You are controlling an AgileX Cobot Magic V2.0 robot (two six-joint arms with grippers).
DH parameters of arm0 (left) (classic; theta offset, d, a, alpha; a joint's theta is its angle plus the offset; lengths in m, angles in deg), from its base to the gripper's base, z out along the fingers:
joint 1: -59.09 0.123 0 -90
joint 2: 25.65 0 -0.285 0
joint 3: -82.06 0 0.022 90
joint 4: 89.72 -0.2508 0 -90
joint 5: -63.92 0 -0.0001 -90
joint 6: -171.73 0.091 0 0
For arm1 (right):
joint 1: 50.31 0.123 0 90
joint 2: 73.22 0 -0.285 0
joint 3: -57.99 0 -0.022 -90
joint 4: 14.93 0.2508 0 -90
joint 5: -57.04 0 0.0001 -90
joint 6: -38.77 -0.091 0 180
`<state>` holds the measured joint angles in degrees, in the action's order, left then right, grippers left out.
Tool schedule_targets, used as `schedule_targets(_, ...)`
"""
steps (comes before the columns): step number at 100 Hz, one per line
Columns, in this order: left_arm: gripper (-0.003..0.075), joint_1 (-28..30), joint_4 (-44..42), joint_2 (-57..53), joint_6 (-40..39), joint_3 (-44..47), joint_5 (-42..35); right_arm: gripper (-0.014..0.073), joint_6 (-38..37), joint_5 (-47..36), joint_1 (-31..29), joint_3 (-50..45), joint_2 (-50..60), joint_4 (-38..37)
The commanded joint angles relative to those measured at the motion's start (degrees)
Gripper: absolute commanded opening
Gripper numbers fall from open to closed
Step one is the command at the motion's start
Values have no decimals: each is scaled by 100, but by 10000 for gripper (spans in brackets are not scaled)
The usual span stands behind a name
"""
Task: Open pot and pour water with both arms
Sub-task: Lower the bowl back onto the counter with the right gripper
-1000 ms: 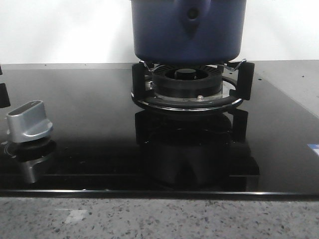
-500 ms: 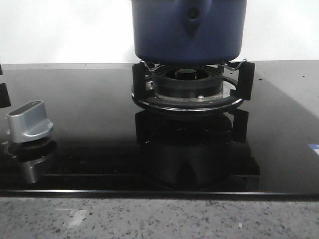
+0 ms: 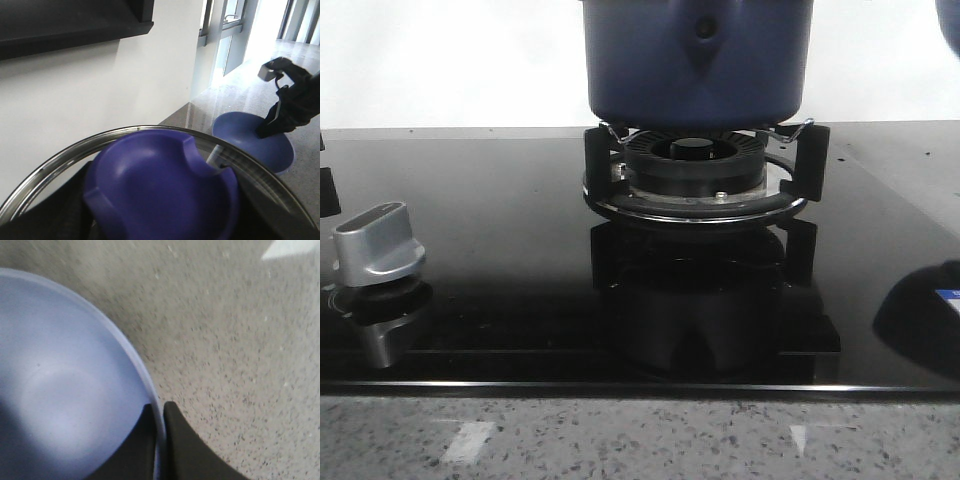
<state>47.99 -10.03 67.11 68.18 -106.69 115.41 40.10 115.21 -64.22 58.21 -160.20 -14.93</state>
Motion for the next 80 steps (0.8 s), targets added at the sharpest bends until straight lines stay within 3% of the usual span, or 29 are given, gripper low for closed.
schedule_targets(1,211,-62,555,-275,-1,-206,-132,-46,-11,-631,-132,-258,166,31)
schedule_targets(27,211,-62,555,-275,-1,-206,-132,-46,-11,-1300,-361,-1062,139,194)
schedule_targets(80,211,-62,553,-275,-1,-206,-132,-23,-11,-1303,-361,-1089,-62,214)
